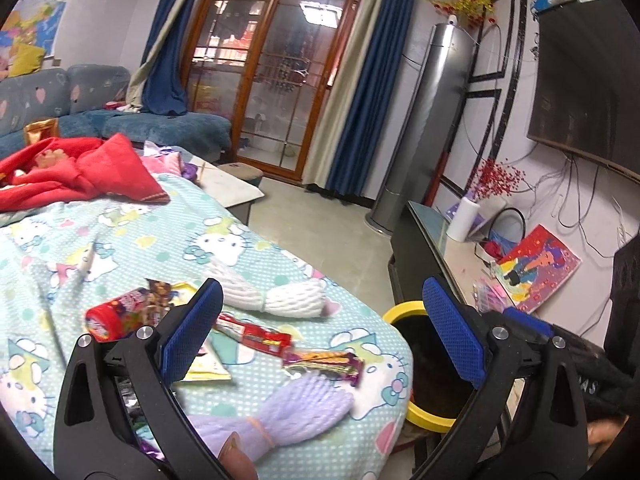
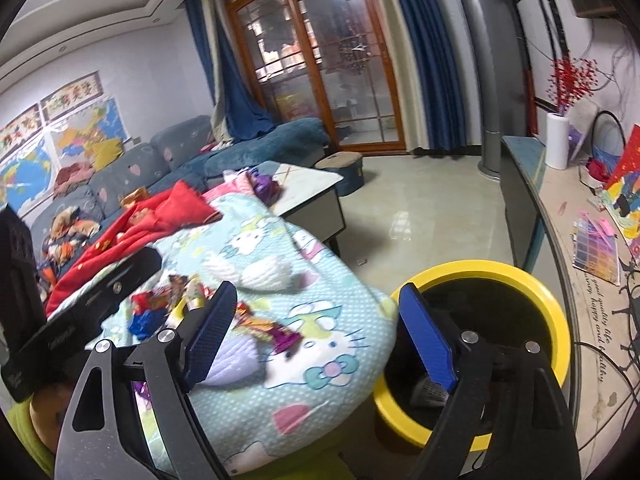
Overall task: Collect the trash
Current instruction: 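Move both open tools back from the bin toward the bedspread, then grasp the red candy tube with the left tool while the right tool grasps the purple mesh net, then carry the candy tube and mesh net over the bin and release both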
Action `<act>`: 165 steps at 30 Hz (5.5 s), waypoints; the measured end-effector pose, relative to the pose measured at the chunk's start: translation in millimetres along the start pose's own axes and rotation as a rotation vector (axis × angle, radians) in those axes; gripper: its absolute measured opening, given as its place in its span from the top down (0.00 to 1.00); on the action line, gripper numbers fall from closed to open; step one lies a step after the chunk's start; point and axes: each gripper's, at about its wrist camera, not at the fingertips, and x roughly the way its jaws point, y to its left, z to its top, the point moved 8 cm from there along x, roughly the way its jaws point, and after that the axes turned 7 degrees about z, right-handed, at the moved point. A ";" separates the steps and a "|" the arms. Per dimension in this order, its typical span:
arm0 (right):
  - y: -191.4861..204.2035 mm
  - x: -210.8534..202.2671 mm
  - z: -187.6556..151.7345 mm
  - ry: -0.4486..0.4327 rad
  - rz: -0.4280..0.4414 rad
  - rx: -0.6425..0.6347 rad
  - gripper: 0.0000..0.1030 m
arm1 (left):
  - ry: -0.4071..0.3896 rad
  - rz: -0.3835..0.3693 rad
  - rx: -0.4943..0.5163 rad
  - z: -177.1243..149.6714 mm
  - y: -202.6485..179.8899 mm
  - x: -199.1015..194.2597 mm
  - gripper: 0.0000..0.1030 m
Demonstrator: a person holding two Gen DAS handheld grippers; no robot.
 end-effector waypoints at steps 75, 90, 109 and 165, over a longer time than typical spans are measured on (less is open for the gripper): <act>81.6 101.2 -78.2 0.359 0.229 0.218 0.71 | 0.154 0.117 -0.282 -23.1 178.6 4.7 0.76; 101.5 72.8 -46.0 0.250 0.287 0.089 0.73 | 0.049 0.087 -0.300 11.6 184.0 -27.6 0.76; 107.6 43.0 -26.1 0.220 0.329 0.071 0.73 | 0.020 -0.006 -0.236 23.7 137.5 -44.3 0.76; -102.7 -26.2 40.8 -0.193 -0.131 0.293 0.73 | 0.157 -0.275 0.084 -29.4 -47.8 -11.5 0.76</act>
